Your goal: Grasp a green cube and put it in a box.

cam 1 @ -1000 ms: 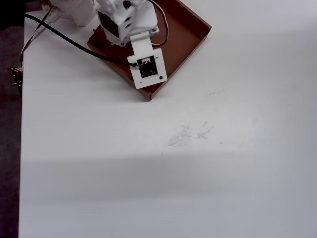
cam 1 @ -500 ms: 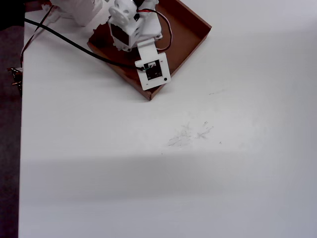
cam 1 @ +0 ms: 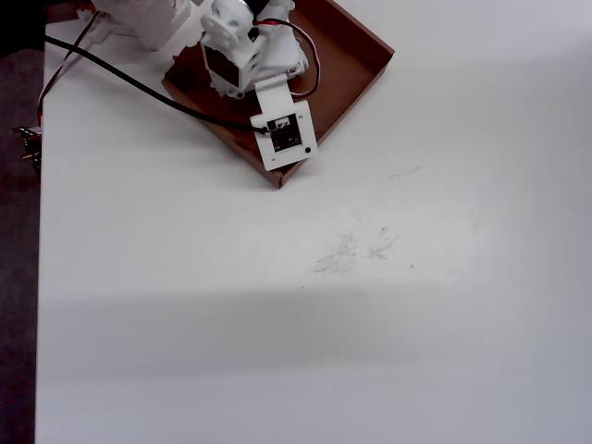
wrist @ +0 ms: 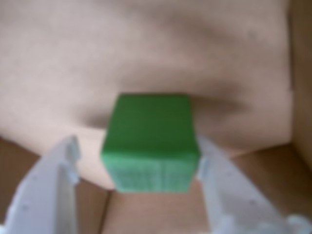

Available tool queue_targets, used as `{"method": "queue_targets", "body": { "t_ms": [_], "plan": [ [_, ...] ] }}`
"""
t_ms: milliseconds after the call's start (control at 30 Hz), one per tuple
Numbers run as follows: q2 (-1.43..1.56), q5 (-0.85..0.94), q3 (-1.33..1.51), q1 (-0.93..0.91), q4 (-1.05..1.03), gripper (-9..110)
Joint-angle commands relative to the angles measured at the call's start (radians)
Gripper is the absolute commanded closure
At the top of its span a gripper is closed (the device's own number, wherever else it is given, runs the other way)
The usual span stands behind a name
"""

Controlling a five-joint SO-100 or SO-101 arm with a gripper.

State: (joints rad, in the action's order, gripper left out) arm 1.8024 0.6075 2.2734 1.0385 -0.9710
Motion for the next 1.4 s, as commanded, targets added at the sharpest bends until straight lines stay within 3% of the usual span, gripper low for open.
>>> {"method": "queue_targets", "body": {
  "t_ms": [0, 933, 1367],
  "plan": [
    [0.02, -0.008, -0.003, -0.011, -0.009, 67],
    [0.408, 0.002, -0.12, -0.121, -0.282, 63],
    [0.667, 0.009, -0.114, -0.316, -0.275, 74]
  ]
}}
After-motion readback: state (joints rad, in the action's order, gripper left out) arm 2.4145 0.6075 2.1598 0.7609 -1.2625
